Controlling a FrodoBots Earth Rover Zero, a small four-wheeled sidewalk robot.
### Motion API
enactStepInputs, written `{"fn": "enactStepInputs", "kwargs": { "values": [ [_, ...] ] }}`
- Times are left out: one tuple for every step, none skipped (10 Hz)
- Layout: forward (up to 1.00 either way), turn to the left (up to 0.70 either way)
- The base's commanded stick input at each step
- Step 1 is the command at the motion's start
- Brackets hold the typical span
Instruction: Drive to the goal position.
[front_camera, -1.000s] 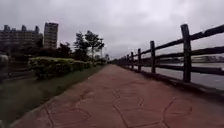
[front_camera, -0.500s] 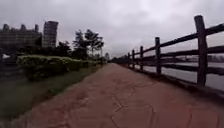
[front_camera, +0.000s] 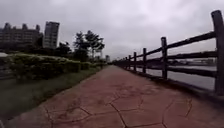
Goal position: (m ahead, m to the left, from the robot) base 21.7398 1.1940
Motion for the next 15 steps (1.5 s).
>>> {"fn": "enactStepInputs", "kwargs": {
  "values": [
    [1.0, 0.0],
    [1.0, 0.0],
    [1.0, 0.0],
    [1.0, 0.0],
    [1.0, 0.0],
    [1.0, 0.0],
    [1.0, 0.0],
    [1.0, 0.0],
    [1.0, 0.0],
    [1.0, 0.0],
    [1.0, 0.0],
    [1.0, 0.0],
    [1.0, 0.0],
    [1.0, 0.0],
    [1.0, 0.0]
  ]
}}
